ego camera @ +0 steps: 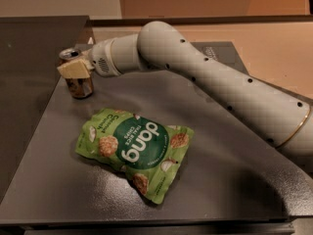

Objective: Place orange can upright

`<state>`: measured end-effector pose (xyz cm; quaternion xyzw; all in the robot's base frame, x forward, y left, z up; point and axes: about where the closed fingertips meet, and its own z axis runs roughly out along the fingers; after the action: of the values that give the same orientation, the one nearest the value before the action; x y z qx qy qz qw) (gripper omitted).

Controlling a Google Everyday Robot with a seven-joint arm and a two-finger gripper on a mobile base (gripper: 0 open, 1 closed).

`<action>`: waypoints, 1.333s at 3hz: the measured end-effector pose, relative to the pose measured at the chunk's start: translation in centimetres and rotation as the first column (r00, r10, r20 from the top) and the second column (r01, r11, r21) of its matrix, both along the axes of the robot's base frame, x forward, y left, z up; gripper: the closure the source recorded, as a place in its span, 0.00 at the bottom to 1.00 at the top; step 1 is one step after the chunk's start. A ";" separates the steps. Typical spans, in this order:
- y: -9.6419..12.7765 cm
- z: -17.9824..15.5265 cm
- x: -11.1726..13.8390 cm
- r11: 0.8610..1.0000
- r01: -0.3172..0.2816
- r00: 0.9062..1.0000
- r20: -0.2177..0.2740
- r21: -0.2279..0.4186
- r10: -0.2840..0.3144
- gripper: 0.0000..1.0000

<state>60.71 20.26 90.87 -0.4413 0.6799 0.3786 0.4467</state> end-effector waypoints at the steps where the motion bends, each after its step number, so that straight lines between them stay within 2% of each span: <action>1: 0.2 0.0 -0.1 1.000 -0.004 1.000 0.000 -0.001 0.004 0.59; 3: 0.6 -0.1 -0.3 1.000 -0.011 1.000 -0.001 -0.001 0.011 0.13; 4: 0.7 -0.1 -0.4 1.000 -0.014 1.000 -0.001 -0.002 0.014 0.00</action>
Offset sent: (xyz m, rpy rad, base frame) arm -0.0009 0.0015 -0.0003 -0.0007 0.0001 0.0031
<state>60.30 21.01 90.74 -0.4463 0.6773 0.3815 0.4433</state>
